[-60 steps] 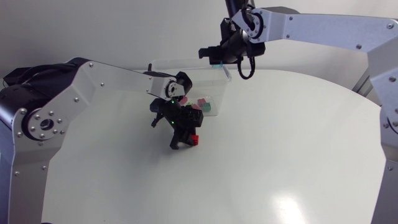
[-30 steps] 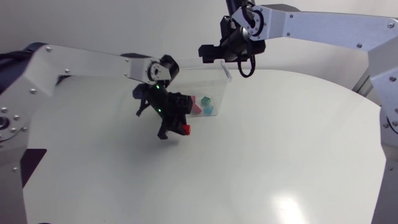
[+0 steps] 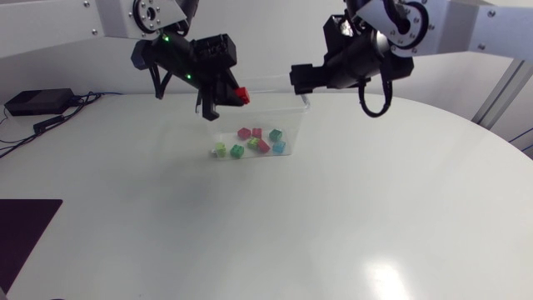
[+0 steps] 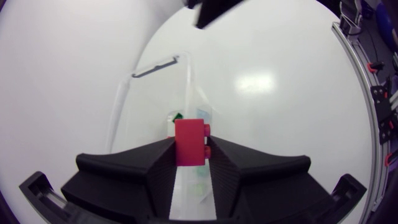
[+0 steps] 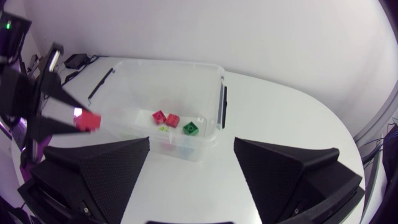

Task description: Place the duplo bricks in the container

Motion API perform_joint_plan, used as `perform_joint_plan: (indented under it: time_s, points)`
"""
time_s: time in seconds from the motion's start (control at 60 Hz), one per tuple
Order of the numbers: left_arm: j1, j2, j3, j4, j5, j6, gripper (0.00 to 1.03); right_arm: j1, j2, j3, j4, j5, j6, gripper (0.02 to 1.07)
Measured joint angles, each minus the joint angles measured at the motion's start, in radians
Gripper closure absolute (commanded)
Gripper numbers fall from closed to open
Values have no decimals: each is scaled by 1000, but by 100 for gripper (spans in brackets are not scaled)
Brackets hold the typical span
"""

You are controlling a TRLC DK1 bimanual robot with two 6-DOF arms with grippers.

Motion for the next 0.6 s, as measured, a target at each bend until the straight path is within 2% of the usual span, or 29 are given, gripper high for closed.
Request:
perform_joint_plan:
  time_s: [0.1,0.317,0.367,0.433,0.483,0.567,0.6]
  points:
    - [15,18,29,73,0,-66,81,-1,-59,-122,34,-8,-26,8]
    - [40,137,151,125,-34,-158,79,-23,-195,-358,97,-14,-77,7]
    - [44,158,156,137,-55,-172,75,-30,-224,-394,104,-14,-85,7]
    - [47,183,156,157,-81,-188,62,-36,-261,-431,104,-14,-95,7]
    - [50,200,156,170,-99,-205,45,-42,-288,-453,104,-14,-102,7]
    - [53,218,156,182,-123,-234,5,-44,-331,-488,108,-10,-109,7]
    - [55,222,156,187,-131,-247,3,-46,-347,-501,109,-5,-110,7]
